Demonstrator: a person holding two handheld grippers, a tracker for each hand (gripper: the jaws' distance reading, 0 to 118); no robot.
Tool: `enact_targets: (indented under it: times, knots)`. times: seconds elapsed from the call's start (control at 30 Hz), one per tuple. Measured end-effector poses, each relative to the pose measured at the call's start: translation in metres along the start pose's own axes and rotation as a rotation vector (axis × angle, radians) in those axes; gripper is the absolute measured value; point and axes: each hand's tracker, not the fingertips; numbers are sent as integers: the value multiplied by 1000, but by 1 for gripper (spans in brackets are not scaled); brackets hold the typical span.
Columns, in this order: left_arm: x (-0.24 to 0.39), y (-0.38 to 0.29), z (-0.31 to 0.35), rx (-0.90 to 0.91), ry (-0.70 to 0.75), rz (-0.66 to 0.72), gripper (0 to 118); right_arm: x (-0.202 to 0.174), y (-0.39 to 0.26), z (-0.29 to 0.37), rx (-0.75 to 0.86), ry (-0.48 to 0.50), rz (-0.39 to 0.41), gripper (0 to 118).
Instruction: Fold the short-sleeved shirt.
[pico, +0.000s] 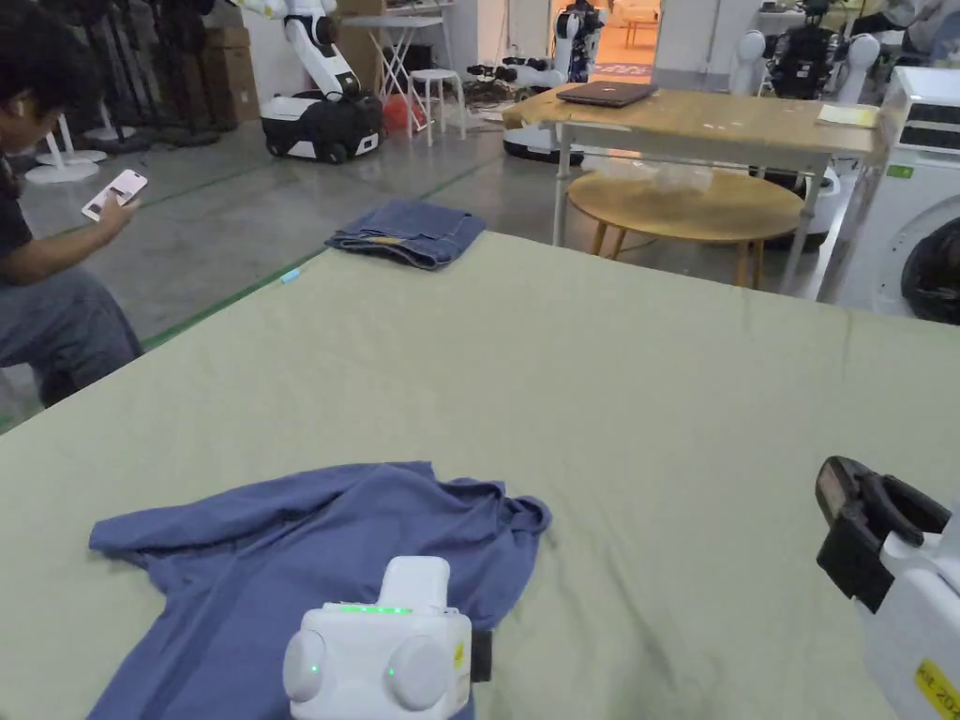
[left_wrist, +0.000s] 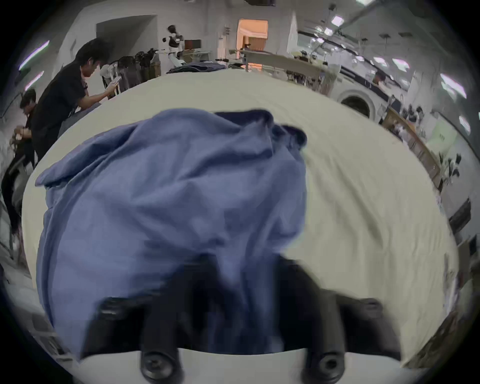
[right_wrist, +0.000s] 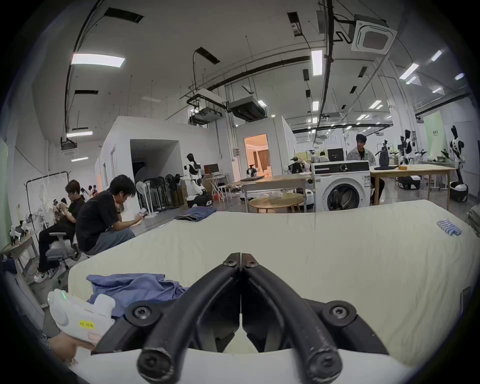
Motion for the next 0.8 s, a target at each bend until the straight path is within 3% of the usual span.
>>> enact_targets:
  times: [0.13,0.27,0.4,0.53,0.67,0.8]
  knots:
    - [-35,12,22,46,-132,241,1,2,13,19,47,7,-23,0]
    - [0,26,81,249,-101,98,1,11,34,49,125,6,-39,0]
    - [59,54,142,418,-330,47,1,28,62,94,243,-34,-34,0]
    - [153,64,175,513,-478,-147,1,55,90,158,373,-110,-26,0]
    - [261,35,177,435,-707,-276,1,87,111,220,428,-226,40,0]
    - [368,-42,153,267,-830,-497,1,117,112,267,438,-359,115,0]
